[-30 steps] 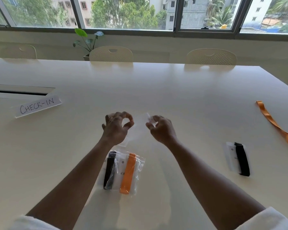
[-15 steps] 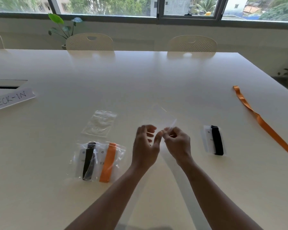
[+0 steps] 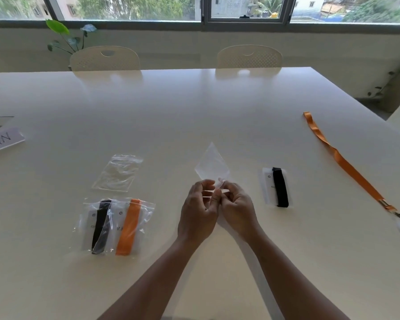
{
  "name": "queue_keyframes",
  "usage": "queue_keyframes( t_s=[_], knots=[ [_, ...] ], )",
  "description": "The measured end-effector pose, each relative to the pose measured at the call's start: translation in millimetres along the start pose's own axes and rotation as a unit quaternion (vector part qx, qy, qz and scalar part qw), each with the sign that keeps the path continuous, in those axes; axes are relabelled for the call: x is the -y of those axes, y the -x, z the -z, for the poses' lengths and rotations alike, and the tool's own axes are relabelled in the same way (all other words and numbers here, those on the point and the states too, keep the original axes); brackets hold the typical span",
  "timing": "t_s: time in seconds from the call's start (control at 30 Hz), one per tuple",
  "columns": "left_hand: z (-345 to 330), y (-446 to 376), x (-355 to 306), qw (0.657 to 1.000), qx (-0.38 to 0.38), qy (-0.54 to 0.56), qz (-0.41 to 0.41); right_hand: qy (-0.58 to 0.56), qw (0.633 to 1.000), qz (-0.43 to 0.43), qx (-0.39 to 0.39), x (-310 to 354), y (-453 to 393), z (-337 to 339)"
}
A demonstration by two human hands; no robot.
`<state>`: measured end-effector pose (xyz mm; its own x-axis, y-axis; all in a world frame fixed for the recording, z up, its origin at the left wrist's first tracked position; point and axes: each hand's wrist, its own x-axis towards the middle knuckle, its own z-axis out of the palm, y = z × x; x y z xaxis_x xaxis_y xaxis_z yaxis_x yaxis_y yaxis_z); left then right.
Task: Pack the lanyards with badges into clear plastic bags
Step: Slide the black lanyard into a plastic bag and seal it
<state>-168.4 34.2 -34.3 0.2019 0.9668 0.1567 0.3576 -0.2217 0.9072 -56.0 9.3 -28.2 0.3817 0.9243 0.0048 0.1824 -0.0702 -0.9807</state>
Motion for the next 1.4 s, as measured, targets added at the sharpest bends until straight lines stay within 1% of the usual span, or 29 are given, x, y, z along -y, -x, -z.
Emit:
queue_keyframes(
  t_s=[0.1, 0.23, 0.47, 0.83, 1.13, 1.4],
  knots=[
    [0, 0, 0, 1.0, 0.001, -0.014, -0.009, -0.018, 1.0, -0.002, -0.009, -2, -1, 1],
    [0, 0, 0, 1.0, -0.005, -0.006, -0.018, -0.017, 0.999, 0.012, -0.03, -8, -1, -1],
    [-1, -1, 7, 0.999, -0.03, -0.013, -0.011, -0.017, 0.999, 0.024, -0.04, -14, -3, -2],
    [-1, -1, 7, 0.999, -0.036, -0.031, -0.017, -0.011, 0.998, 0.041, -0.041, -12, -3, -1],
    [0, 2, 4, 1.0, -0.014, -0.007, -0.011, -0.02, 0.998, 0.049, -0.045, -9, 0, -1],
    [1, 2, 2, 0.999, -0.039, -0.029, -0.023, -0.006, 0.997, 0.053, -0.047, -8, 0, 0]
  ],
)
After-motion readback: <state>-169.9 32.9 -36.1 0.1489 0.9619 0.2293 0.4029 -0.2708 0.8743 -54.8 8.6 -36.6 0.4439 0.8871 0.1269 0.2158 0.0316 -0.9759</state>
